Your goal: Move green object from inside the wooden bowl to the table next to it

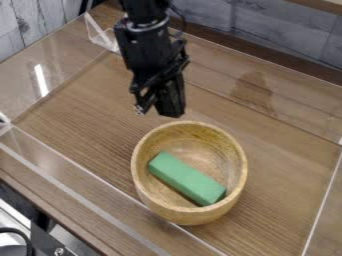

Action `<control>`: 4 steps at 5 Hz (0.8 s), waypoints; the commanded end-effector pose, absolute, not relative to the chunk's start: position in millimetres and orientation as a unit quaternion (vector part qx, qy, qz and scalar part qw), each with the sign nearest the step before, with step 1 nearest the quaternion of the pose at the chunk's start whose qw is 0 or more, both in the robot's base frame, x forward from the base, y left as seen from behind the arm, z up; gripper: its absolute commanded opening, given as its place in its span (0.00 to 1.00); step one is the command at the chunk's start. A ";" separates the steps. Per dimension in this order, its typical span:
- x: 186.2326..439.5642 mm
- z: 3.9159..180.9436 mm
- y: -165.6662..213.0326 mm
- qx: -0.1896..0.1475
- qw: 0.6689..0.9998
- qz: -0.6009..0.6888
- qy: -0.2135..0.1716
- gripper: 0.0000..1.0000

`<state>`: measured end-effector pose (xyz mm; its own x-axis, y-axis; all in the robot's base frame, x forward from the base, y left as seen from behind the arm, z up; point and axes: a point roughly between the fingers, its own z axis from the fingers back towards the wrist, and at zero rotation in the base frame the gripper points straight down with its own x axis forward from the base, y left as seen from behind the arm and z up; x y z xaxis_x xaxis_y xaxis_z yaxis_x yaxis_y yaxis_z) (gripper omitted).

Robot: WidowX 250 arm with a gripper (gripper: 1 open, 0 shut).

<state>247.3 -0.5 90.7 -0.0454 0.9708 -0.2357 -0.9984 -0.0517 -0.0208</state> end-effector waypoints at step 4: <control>238.8 85.4 -10.0 -0.097 0.641 0.760 0.049 1.00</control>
<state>232.6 -11.3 75.9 -0.1731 0.9625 -0.2089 -0.9841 -0.1778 -0.0040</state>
